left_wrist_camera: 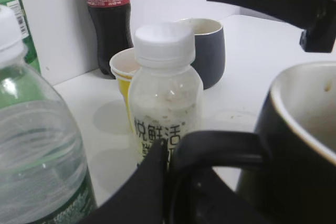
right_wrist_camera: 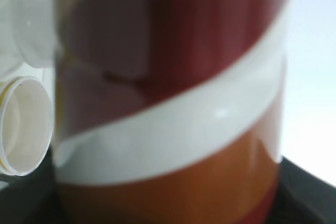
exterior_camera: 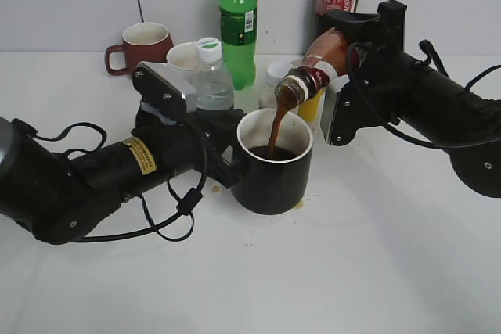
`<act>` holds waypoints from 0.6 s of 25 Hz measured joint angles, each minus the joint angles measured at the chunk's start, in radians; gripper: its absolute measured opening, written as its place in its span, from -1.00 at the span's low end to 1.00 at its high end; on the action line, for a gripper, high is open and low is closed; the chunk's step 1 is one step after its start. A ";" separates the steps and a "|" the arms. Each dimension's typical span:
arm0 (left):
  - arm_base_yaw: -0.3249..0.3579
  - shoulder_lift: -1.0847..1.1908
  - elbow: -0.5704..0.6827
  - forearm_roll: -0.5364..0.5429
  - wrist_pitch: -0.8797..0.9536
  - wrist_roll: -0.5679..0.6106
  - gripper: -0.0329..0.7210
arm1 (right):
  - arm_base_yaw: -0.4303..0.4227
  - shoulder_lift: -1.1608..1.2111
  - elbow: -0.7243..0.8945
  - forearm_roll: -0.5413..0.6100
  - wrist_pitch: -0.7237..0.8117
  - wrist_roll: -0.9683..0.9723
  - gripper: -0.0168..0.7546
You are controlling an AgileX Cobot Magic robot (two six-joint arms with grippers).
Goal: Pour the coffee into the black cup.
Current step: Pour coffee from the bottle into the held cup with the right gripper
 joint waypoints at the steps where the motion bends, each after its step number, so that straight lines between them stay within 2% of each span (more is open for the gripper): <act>1: 0.000 0.000 0.000 0.000 0.000 0.000 -0.81 | 0.000 0.000 0.000 0.000 -0.001 -0.001 0.35; 15: 0.000 0.000 0.000 0.000 0.000 0.000 -0.81 | 0.000 0.000 0.000 -0.001 -0.010 -0.008 0.35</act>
